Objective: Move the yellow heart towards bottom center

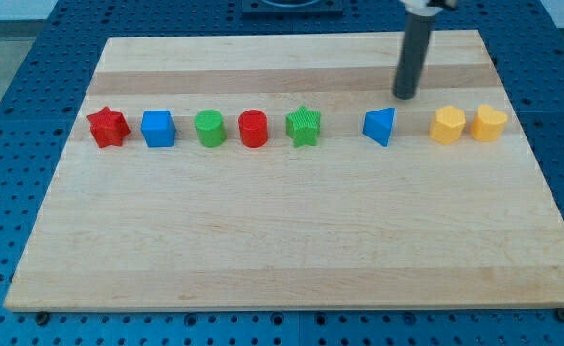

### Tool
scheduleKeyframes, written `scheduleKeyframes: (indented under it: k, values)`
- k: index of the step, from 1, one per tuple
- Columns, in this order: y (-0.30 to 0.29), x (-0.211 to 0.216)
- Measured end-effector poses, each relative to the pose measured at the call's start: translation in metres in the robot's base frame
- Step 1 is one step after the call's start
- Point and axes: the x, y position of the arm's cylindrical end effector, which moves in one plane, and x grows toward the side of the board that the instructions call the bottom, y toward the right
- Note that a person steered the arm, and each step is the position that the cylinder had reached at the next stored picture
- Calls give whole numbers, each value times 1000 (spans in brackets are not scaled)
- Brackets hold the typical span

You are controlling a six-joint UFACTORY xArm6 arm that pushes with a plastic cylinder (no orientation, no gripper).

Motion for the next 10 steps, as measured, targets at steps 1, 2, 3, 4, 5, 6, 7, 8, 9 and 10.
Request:
scheduleKeyframes:
  k: [1,2,3,4,5,6,7,8,9,10]
  values:
    - [49,0]
    - [84,16]
    - [112,42]
    - [122,60]
    - [114,62]
    - [91,62]
    - [69,62]
    - [52,73]
    - [32,90]
    - [11,114]
